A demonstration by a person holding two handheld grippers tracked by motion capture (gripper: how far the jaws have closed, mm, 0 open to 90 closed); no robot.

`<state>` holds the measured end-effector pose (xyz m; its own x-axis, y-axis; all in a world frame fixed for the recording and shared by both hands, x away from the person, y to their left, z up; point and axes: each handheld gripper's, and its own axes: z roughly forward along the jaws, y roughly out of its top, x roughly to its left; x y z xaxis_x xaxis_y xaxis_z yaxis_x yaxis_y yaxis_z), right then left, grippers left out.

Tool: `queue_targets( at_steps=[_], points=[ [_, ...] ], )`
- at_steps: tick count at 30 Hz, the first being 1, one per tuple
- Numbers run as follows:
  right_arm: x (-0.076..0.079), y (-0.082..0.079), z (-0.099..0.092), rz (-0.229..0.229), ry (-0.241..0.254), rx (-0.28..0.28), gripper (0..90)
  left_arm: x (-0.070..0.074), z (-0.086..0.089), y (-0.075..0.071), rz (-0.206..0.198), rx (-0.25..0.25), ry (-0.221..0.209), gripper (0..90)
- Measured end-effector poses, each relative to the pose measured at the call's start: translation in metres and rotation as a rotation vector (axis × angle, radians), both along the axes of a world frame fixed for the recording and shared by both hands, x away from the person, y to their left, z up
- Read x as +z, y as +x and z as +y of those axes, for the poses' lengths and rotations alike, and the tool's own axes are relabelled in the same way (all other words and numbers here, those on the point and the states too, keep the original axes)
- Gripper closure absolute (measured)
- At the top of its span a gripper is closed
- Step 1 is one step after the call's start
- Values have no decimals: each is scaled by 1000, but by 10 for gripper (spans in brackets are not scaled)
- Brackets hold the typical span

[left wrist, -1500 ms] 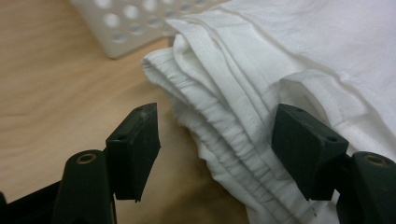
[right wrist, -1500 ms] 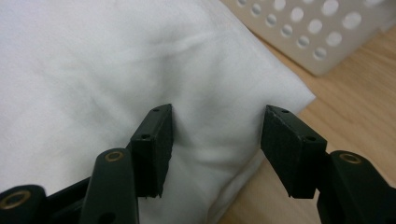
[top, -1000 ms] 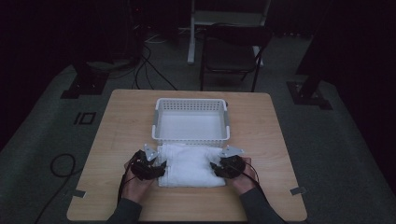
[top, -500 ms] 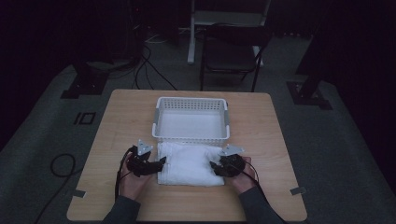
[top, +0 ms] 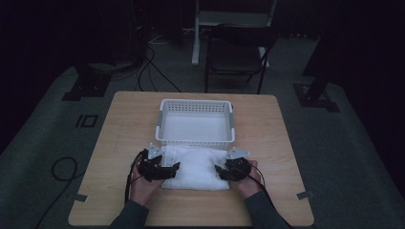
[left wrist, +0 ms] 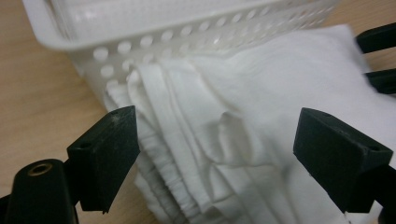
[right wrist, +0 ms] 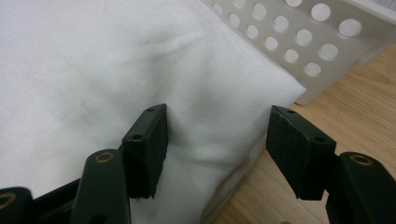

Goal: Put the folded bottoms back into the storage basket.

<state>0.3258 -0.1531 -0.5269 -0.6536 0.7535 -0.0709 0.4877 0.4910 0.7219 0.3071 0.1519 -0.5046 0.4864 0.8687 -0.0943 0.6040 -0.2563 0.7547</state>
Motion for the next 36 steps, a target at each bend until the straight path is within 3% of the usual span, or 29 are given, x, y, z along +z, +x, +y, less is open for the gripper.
queue_targets(
  at_steps=[4,8,13,18,24,27,29,33,36],
  points=[
    [0,0,-1,5,7,-3,382,-16,5,8,54,1,-13,74],
    [-1,0,-1,8,10,-4,377,-27,5,14,51,-16,-25,32],
    [-1,1,-2,26,16,-12,356,-34,7,20,72,-28,-69,23],
    [-1,2,-3,27,15,-23,338,-39,9,27,143,-14,-126,24],
    [11,-7,-8,28,73,-24,369,-44,13,32,171,-27,-166,6],
    [16,-12,-8,24,120,-30,305,-47,14,34,175,-38,-181,0],
    [18,-13,-6,11,120,-38,267,-47,15,34,171,-45,-182,0],
    [5,-5,-4,67,110,-73,140,-48,15,35,165,-65,-185,0],
    [-4,2,-6,124,136,-81,127,-48,15,35,163,-72,-186,0]
  ],
)
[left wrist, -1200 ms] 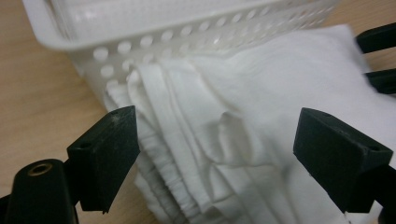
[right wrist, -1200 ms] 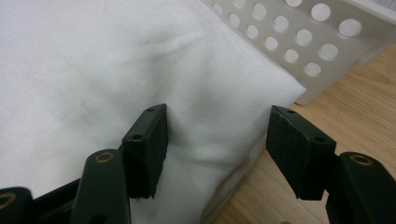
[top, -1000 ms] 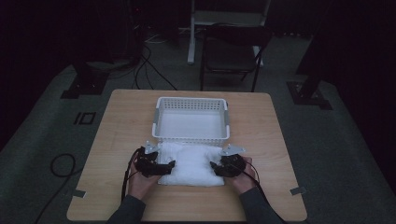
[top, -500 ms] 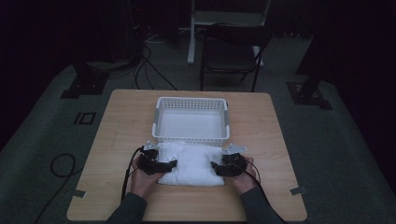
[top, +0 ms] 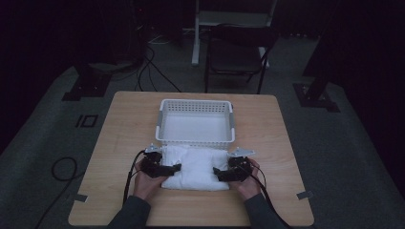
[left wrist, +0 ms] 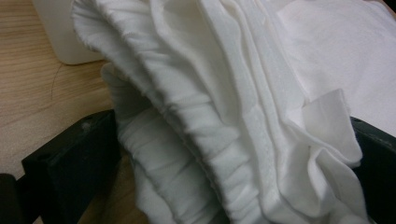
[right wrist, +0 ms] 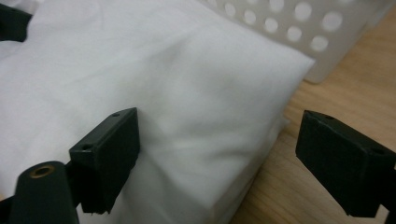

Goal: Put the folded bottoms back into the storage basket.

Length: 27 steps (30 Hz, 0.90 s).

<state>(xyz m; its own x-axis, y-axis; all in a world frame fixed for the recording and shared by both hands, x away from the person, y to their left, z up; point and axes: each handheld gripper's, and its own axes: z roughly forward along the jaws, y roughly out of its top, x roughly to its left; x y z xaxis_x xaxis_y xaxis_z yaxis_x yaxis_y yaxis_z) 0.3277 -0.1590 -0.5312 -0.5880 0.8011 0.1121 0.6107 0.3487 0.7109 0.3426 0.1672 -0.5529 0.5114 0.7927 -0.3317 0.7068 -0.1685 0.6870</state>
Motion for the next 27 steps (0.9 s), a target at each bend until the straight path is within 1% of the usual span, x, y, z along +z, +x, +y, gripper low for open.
queue_targets(
  at_steps=[1,3,5,6,8,10,12,16,18,19,21,23,24,27],
  points=[
    [-3,2,-1,21,13,-3,127,0,0,0,-1,-1,1,0],
    [-9,8,-4,86,68,-3,126,0,0,-1,-2,2,-1,0],
    [-14,13,-8,138,122,-5,126,0,-1,-1,0,-2,0,0],
    [-16,14,-10,157,141,-4,128,0,-1,-1,1,-5,1,0],
    [-16,14,-10,154,149,3,147,0,-1,-2,2,-10,4,0],
    [-17,14,-9,152,166,15,201,0,-2,-2,2,-12,4,0],
    [-18,14,-10,168,200,25,250,0,-4,-4,-4,-19,5,0],
    [-19,16,-11,197,243,36,339,0,-8,-5,-3,-51,0,0],
    [-19,17,-11,214,260,35,372,0,-9,-5,5,-59,-2,0],
    [-20,17,-12,219,271,39,387,1,-9,-5,15,-67,-12,6],
    [-21,19,-12,240,295,40,422,1,-8,-5,31,-75,-38,73],
    [-22,20,-13,250,312,44,454,2,-7,-5,42,-76,-56,139],
    [-22,20,-13,257,318,48,472,2,-7,-5,43,-75,-59,158],
    [-23,21,-13,259,314,65,514,1,-7,-5,53,-72,-75,237]
  ],
)
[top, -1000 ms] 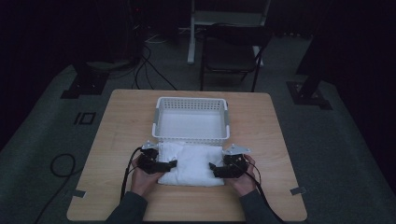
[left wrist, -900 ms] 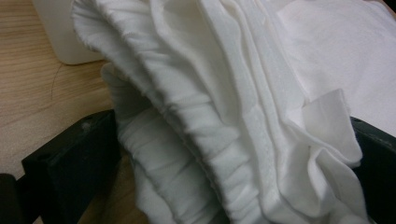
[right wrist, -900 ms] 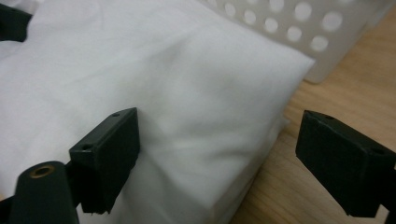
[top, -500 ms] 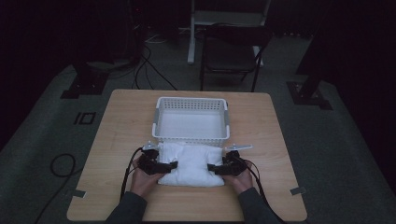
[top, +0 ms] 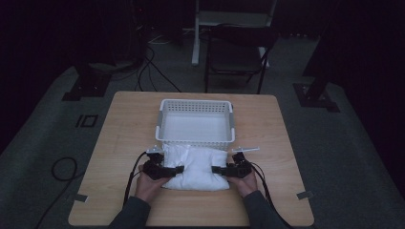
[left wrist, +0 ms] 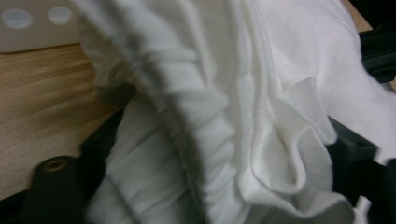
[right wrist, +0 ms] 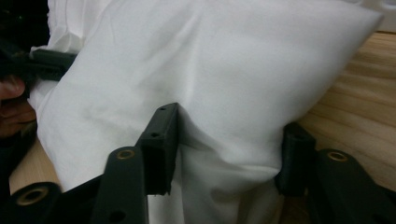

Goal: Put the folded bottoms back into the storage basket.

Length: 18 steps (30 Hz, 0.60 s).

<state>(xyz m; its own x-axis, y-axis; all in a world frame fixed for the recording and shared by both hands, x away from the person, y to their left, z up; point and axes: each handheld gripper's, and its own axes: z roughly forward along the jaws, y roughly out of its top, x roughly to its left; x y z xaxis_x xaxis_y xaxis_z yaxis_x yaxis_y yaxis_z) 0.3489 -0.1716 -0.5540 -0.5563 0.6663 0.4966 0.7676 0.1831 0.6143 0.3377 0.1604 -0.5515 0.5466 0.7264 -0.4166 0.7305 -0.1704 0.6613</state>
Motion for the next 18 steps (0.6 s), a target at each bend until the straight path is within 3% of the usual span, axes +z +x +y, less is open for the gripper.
queue_targets(
  at_steps=[6,7,13,18],
  points=[
    [2,-1,0,-21,5,8,632,4,-1,-3,-14,-6,7,362],
    [3,-4,1,-43,-4,8,664,6,-2,-5,-28,-3,23,386],
    [7,-9,3,-65,-11,-12,689,11,-5,-11,-48,30,44,459],
    [11,-14,4,-95,-23,-9,695,14,-1,-13,-24,33,-5,493]
  ],
)
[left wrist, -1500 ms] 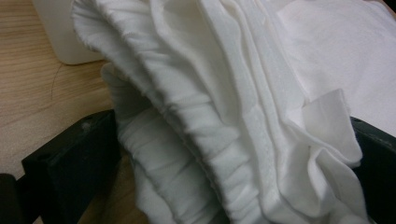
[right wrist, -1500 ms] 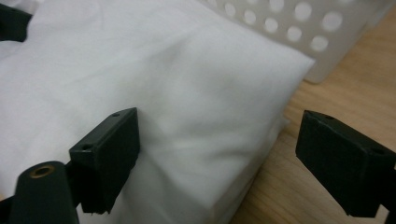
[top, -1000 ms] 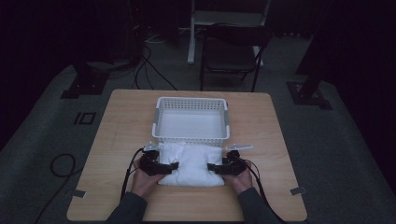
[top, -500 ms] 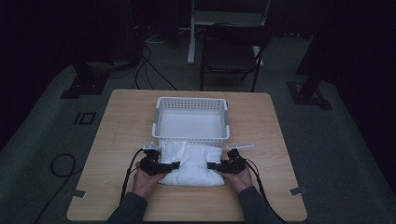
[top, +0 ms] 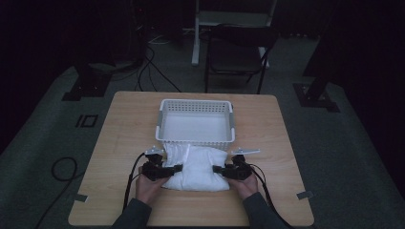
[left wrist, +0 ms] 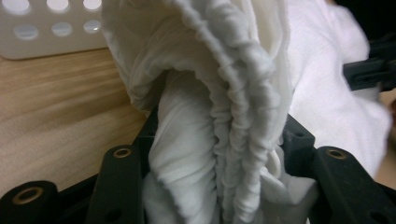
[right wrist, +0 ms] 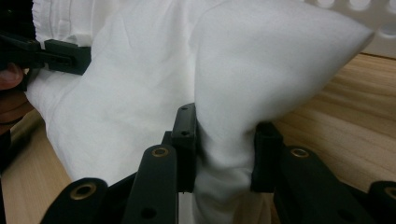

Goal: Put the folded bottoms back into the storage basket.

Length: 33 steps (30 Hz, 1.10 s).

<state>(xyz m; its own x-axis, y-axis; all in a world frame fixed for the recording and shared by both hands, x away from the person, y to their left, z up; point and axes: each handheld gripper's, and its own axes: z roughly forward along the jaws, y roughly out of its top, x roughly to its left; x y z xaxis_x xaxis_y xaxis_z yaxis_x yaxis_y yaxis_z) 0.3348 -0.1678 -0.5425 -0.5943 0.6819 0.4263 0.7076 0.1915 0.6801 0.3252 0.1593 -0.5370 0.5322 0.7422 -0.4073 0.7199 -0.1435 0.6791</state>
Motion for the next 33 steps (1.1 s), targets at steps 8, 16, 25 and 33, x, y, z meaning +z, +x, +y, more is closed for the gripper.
queue_targets(
  at_steps=[8,16,25,33],
  points=[
    [8,-8,1,-40,-20,10,696,8,2,-9,-24,-14,-17,509],
    [16,-12,-2,-64,-1,26,696,15,4,-16,-43,-4,-50,510],
    [29,-19,-3,-100,12,36,696,29,5,-26,-72,2,-66,512],
    [38,-24,-4,-124,15,40,696,38,6,-31,-89,1,-77,512]
  ],
)
